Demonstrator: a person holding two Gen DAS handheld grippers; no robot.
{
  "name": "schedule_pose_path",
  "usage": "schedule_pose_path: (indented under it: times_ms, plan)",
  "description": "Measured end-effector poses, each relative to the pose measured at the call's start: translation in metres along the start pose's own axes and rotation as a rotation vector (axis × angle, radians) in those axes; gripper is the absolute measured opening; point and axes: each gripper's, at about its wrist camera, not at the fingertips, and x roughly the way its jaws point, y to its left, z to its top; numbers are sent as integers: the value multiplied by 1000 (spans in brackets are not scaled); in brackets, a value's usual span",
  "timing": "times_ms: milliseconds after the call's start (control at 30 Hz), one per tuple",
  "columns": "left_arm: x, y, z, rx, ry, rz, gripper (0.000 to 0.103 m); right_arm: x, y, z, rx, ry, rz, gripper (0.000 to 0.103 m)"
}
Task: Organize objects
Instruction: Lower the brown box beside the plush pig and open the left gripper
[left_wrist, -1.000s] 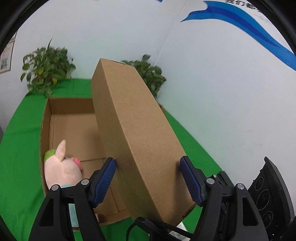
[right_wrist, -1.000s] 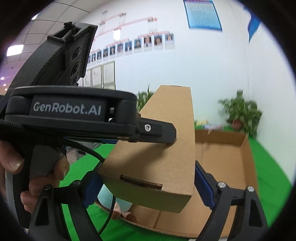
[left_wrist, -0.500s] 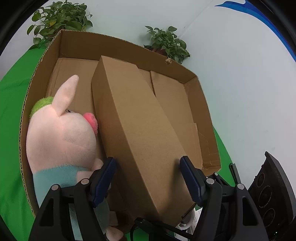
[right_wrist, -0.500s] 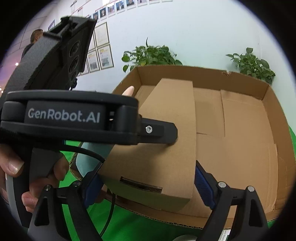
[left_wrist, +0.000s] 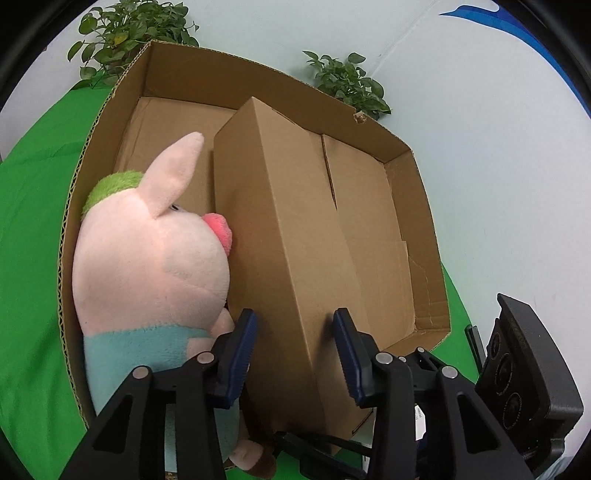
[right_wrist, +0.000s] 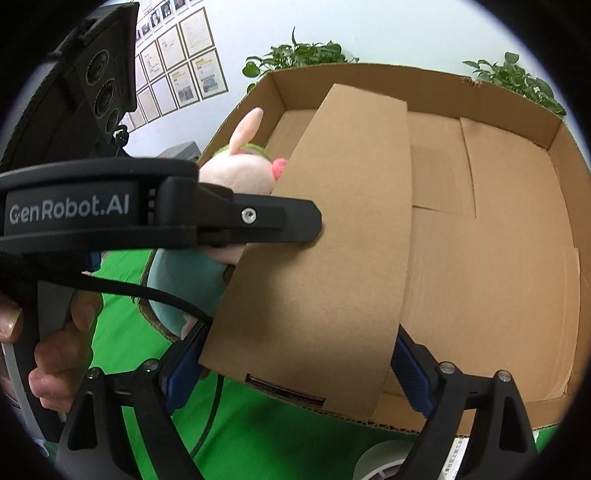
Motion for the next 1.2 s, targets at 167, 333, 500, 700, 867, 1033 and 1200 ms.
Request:
schedule_pose_path:
  times_ms: [167,333,500,700,867,1033,1200]
  plan:
    - [1,0,-2,5,-1,2,36,-10,-2,-6,-12,29,4,92]
    - [0,0,-7,16,-1,22,30,-22,-9,-11,-2,59,31,92]
    - [1,-2,-9,29,1,41,27,-37,-21,-17,42,87,78,92]
    - [2,-2,-9,25,-1,49,27,-64,-25,-19,54,31,145,89]
    - [9,-7,-9,34,11,51,21,-48,-29,-13,54,59,138,43]
    - [18,-11,-14,37,43,19,18,-49,-23,-15,20,77,150,19]
    - [10,-11,-18,53,20,42,18,-56,-27,-23,49,69,181,21]
